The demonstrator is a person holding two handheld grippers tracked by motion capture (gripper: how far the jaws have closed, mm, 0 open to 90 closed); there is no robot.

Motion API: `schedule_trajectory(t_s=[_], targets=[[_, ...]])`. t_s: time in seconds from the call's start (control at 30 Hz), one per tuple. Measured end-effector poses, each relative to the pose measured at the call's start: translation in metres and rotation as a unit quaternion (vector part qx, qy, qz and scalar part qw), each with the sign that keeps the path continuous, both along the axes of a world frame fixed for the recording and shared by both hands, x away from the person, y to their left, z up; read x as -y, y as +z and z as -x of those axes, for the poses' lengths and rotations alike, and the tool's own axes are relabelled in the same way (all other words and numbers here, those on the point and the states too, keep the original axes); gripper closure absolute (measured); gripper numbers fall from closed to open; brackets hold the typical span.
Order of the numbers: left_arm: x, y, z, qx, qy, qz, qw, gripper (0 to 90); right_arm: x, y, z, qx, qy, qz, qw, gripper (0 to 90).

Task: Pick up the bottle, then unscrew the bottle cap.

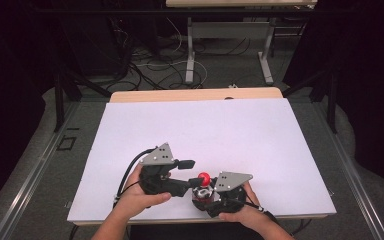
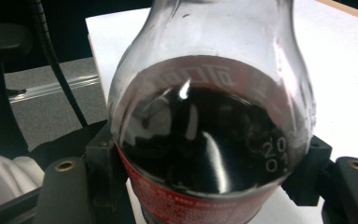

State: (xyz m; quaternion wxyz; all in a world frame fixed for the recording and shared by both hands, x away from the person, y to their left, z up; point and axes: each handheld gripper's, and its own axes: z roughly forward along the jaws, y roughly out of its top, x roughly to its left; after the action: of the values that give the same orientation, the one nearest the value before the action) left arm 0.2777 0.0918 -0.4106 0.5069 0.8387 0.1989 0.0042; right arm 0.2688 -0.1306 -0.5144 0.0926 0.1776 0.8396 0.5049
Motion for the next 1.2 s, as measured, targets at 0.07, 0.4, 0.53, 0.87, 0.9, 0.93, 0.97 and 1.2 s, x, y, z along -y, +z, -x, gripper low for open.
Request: schedule_trajectory(t_s=[0.07, 0.4, 0.53, 0.87, 0.9, 0.93, 0.97, 1.2], targets=[[0.004, 0.001, 0.0, -0.006, -0.006, -0.007, 0.9999, 43.2, -0.001, 0.0, 0.0, -0.002, 0.002, -0.005, 1.0, 29.0], [0.015, 0.001, -0.006, -0.008, -0.063, -0.028, 0.9976, 57.6, -0.001, 0.001, 0.002, -0.016, 0.037, -0.018, 0.999, 29.0], [0.016, 0.0, -0.006, -0.007, -0.072, -0.029, 0.997, 60.2, -0.001, 0.0, 0.002, -0.014, 0.039, -0.014, 0.999, 29.0], [0.016, 0.0, -0.004, 0.007, -0.066, -0.031, 0.9973, 61.6, -0.001, 0.001, 0.003, -0.016, 0.04, -0.01, 0.999, 29.2], [0.017, 0.0, -0.004, 0.009, -0.061, -0.032, 0.9976, 61.6, -0.001, 0.001, 0.002, -0.015, 0.037, -0.013, 0.9991, 29.3], [0.018, 0.001, -0.004, 0.008, -0.058, -0.032, 0.9977, 61.6, -0.001, 0.001, 0.001, -0.018, 0.038, -0.016, 0.999, 29.3], [0.018, 0.001, -0.003, 0.01, -0.057, -0.033, 0.9978, 61.7, 0.0, 0.001, 0.001, -0.019, 0.038, -0.016, 0.999, 29.3], [0.023, 0.003, 0.001, 0.02, -0.031, -0.04, 0.9985, 61.8, 0.0, 0.002, 0.0, -0.013, 0.025, -0.019, 0.9994, 29.3]])
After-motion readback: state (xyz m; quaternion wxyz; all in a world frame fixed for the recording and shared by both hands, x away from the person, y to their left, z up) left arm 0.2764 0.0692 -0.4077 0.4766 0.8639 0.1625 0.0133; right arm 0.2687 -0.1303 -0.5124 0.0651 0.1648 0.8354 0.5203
